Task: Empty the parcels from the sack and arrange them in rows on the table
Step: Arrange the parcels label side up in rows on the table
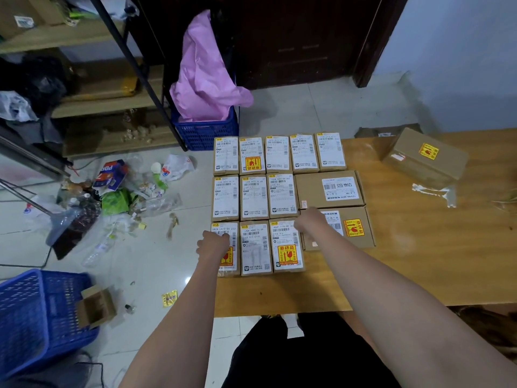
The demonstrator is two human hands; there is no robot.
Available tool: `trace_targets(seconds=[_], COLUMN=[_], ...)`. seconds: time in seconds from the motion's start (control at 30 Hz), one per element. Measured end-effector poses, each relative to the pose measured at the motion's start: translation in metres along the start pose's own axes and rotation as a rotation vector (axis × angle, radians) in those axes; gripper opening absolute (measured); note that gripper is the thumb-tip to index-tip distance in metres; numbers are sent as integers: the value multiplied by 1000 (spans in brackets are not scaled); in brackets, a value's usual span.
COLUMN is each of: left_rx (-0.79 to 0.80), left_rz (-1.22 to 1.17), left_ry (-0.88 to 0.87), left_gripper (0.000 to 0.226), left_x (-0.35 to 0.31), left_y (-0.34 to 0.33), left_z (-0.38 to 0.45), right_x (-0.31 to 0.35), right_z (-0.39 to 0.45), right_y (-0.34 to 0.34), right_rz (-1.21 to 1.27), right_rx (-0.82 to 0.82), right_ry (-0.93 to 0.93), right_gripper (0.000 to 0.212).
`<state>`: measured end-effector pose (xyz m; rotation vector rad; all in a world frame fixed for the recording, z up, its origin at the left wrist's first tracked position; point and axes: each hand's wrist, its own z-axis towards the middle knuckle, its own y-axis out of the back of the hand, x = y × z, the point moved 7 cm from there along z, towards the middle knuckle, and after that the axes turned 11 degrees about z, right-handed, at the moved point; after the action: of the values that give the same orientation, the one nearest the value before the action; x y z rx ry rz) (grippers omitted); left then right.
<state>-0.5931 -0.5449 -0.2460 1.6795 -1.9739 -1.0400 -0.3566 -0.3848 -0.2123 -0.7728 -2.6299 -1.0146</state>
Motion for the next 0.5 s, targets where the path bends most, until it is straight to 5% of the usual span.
trace_targets(seconds=[0.13, 0.23, 0.5], left_rx=[-226, -345, -170], left_rz=[90, 173, 508], left_ry=[-148, -405, -899], left_gripper=[67, 63, 77], left_x=[-39, -92, -213], left_y=[20, 16, -79], left_z=[-21, -43, -102], right_x=[-10, -28, -64], right_z=[9, 25, 65], right_y=[40, 70, 112], right_rz=[13, 33, -325], right_rx=[-108, -166, -100], right_ry=[45, 51, 227], right_gripper=[33, 45, 98])
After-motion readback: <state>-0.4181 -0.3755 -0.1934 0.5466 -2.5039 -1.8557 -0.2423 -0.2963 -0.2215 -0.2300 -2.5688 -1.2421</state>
